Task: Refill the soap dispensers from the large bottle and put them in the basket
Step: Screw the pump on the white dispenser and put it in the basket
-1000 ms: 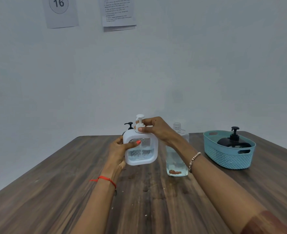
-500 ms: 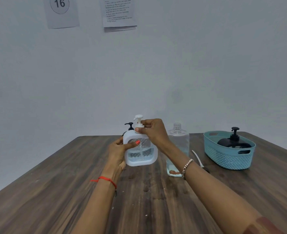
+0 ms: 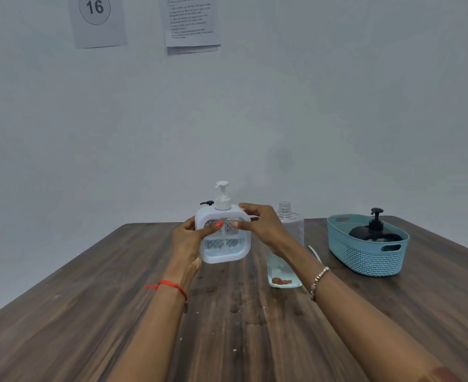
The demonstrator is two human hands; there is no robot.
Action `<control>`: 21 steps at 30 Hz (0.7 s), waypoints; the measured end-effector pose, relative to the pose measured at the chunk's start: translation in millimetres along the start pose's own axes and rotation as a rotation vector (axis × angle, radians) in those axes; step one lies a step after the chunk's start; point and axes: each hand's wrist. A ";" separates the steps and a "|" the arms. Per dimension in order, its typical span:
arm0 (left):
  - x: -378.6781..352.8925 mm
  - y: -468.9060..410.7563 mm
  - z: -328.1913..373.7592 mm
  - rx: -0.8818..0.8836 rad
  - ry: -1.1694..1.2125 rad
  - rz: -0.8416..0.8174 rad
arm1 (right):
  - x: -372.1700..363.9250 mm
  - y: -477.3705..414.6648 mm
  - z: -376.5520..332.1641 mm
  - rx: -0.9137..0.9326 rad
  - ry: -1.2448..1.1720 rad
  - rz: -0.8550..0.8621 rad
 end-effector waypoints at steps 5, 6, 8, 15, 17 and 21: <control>-21.7 -0.8 13.0 -0.126 -0.055 -0.024 | 19.7 -4.9 -23.2 0.034 -0.023 0.067; -27.5 -2.3 17.6 -0.152 -0.069 -0.043 | 25.2 -6.1 -29.5 0.043 -0.034 0.077; -40.2 -6.3 27.1 -0.202 -0.101 -0.121 | 38.3 -8.5 -42.1 0.053 -0.066 0.104; -102.5 -23.2 44.1 -0.312 -0.235 -0.335 | 102.1 -11.9 -72.7 0.061 -0.141 0.185; -124.5 -26.2 40.2 -0.347 -0.256 -0.377 | 125.1 -11.7 -75.5 0.063 -0.133 0.218; -174.4 -30.3 21.4 -0.362 -0.287 -0.424 | 173.9 -11.9 -69.7 0.040 -0.110 0.282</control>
Point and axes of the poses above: each hand's wrist, its own y-axis away from the middle knuckle, its own x-axis out of the back of the hand, z = x × y, and after that the axes turned 15 degrees about -x, right-handed
